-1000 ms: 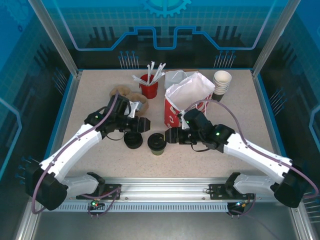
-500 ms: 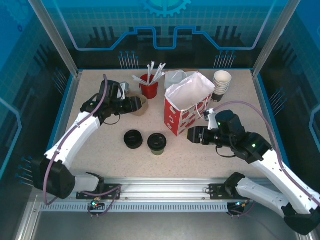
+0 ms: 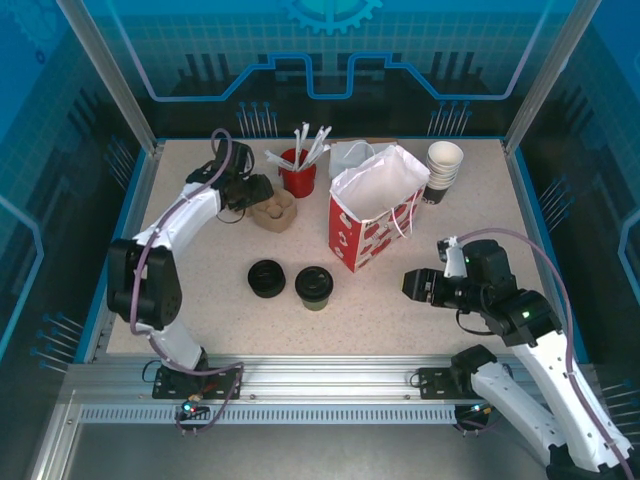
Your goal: Pack the takeout coffee
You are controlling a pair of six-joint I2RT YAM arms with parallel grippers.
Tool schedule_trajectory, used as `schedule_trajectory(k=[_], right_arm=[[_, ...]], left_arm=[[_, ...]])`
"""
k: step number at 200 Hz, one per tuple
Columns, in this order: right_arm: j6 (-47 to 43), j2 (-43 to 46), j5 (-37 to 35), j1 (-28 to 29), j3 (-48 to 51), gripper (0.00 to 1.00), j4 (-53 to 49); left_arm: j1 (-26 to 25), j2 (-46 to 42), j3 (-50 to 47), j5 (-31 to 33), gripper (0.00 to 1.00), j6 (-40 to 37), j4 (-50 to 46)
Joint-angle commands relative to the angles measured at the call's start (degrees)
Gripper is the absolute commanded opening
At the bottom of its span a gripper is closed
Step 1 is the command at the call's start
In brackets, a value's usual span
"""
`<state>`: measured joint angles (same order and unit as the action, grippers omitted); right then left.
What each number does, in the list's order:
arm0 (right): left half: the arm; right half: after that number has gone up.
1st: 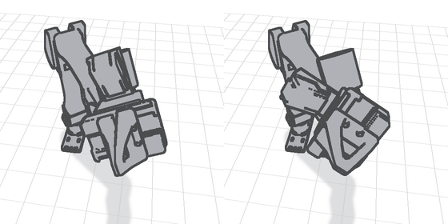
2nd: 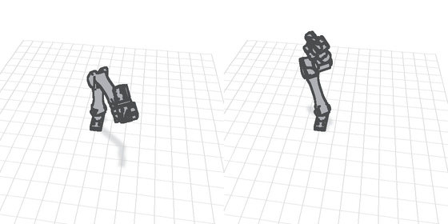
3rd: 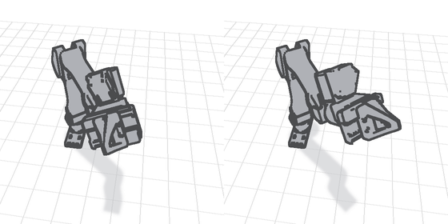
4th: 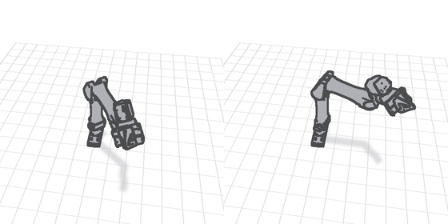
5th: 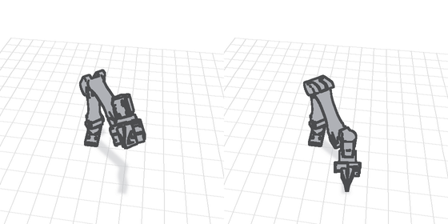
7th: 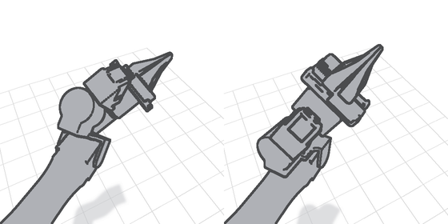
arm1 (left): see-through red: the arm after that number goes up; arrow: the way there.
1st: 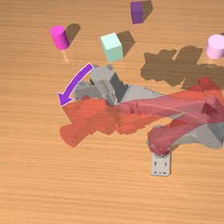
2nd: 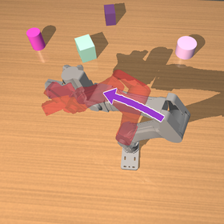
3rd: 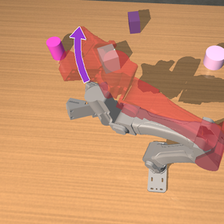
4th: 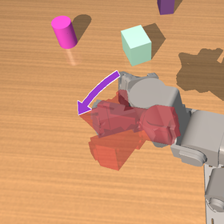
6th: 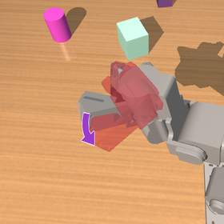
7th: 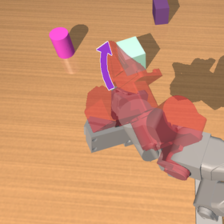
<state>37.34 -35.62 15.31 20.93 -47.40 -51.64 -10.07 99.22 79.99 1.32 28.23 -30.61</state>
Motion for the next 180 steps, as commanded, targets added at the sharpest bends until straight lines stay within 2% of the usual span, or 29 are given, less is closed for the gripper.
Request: schedule_trajectory(k=[1,45,180], right_arm=[[-1.9,1.7,3.1,-1.8,0.9,0.59,-2.5],[-2.7,2.8,4.9,-4.3,2.1,0.59,-3.2],[-3.5,3.1,7.9,-7.7,4.2,0.58,-3.1]], left_arm=[[0.2,2.3,3.2,2.6,0.54,1.1,-4.0],[0.2,3.3,3.4,5.2,0.53,1.1,-5.6],[0.1,6.4,2.5,1.9,0.38,2.3,-5.5]])
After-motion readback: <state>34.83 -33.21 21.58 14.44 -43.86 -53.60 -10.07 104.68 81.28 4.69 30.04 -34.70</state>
